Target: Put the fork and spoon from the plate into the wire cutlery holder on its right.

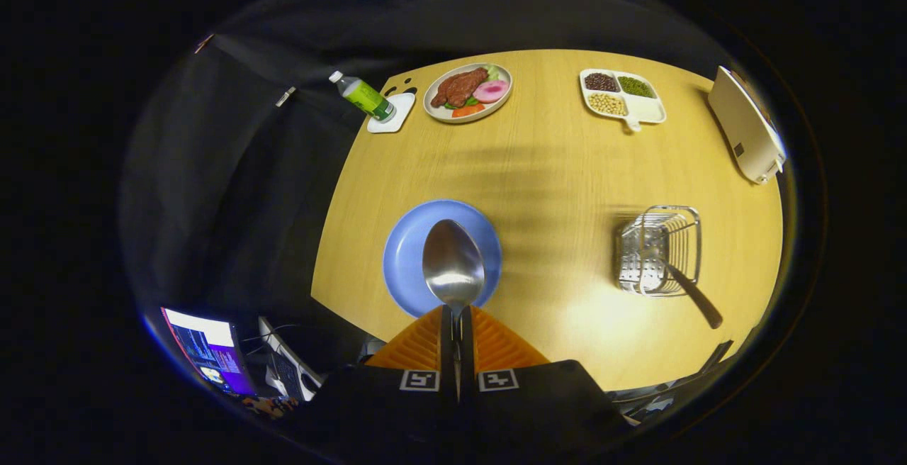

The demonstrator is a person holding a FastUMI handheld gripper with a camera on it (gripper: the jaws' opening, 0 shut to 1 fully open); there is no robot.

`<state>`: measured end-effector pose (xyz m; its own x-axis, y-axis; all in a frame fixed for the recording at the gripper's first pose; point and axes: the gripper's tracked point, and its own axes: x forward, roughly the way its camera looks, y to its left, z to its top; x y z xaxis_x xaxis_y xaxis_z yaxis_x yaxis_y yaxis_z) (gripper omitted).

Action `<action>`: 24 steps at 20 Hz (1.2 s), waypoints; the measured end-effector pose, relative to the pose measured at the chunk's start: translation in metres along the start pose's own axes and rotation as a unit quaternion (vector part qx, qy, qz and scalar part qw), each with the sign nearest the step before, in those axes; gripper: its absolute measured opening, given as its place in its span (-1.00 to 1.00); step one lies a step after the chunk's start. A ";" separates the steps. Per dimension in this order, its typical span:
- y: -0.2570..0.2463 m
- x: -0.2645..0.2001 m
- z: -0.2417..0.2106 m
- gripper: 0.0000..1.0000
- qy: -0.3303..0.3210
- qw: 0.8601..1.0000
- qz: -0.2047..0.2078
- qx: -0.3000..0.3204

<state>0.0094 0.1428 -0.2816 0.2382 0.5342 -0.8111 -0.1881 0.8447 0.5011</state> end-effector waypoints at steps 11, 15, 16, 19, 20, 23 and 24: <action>-0.086 -0.065 0.006 -0.89 0.012 0.999 -0.037 -0.001; -0.106 -0.066 0.003 -0.89 0.047 0.998 -0.046 -0.017; -0.113 -0.065 0.001 -0.89 0.058 0.997 -0.052 -0.021; -0.134 -0.060 -0.002 -0.89 0.095 0.992 -0.076 -0.045; -0.138 -0.058 -0.003 -0.89 0.109 0.990 -0.079 -0.050; -0.156 -0.055 -0.005 -0.89 0.157 0.981 -0.093 -0.070; -0.163 -0.053 -0.004 -0.89 0.174 0.977 -0.099 -0.075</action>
<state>0.0240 -0.0230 -0.3218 -0.0493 0.2948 -0.9543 -0.3144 0.9023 0.2950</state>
